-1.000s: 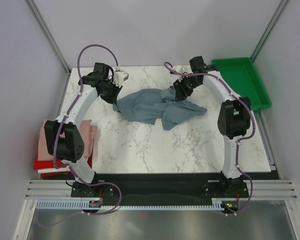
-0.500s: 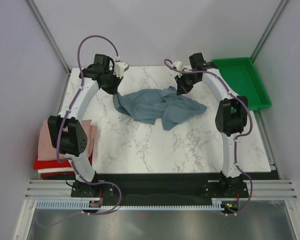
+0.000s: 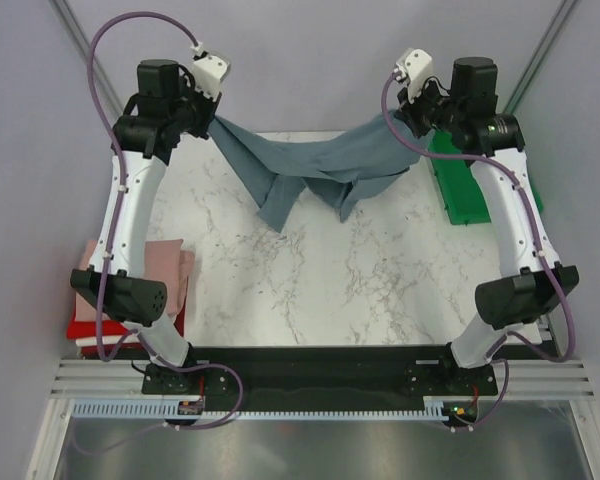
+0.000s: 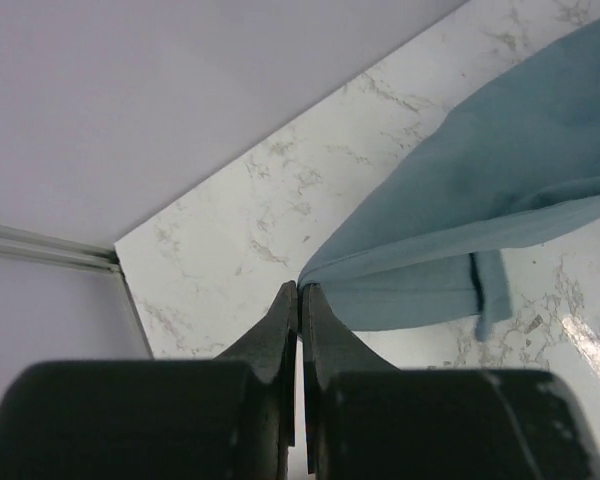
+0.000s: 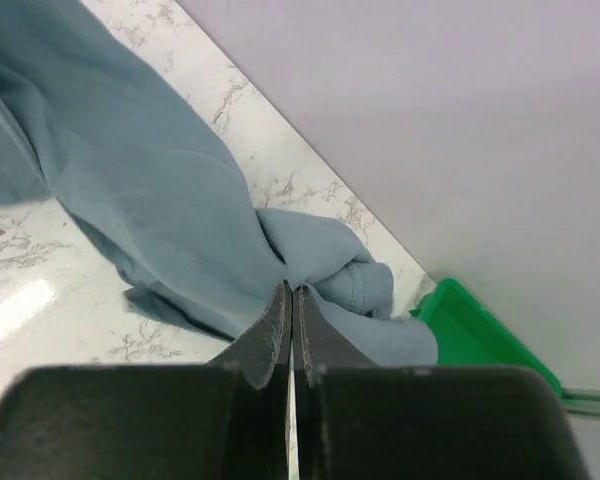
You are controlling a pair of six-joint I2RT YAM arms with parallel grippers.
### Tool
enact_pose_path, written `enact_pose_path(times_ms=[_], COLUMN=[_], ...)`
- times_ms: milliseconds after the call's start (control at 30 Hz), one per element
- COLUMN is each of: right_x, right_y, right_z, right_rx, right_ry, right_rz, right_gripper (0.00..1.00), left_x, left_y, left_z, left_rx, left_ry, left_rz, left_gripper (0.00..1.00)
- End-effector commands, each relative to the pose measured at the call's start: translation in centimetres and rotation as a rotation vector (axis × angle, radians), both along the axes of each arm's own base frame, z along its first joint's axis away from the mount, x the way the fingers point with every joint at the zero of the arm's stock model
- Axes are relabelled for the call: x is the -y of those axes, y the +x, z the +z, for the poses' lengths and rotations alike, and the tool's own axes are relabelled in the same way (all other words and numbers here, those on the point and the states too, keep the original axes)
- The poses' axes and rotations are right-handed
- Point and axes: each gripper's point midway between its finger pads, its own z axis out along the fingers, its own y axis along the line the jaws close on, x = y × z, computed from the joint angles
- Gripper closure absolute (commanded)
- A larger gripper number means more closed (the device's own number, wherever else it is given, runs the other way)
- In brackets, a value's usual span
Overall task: Fold and stack the t-shirts
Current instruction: Flatten the tshirt out
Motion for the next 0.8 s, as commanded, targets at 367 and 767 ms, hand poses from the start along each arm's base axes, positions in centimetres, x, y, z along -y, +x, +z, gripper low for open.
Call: enact_pose_path(times_ms=[367,767], right_x=[1.2,-2.2], right_y=[-9.7,-6.6], right_z=[7.0,-6.7], right_rx=[0.159,-0.2], right_ry=[0.092,0.098], right_rz=[-0.015,0.105], right_gripper=[1.0,0.99], left_x=[-2.8,0.9], left_y=[-11.6,-3.9], left_z=[17.8,1.5], left_rx=[0.494,0.155], left_ry=[-0.043,-0.001], left_rz=[0.04,-0.114], left_gripper=[0.98,0.97])
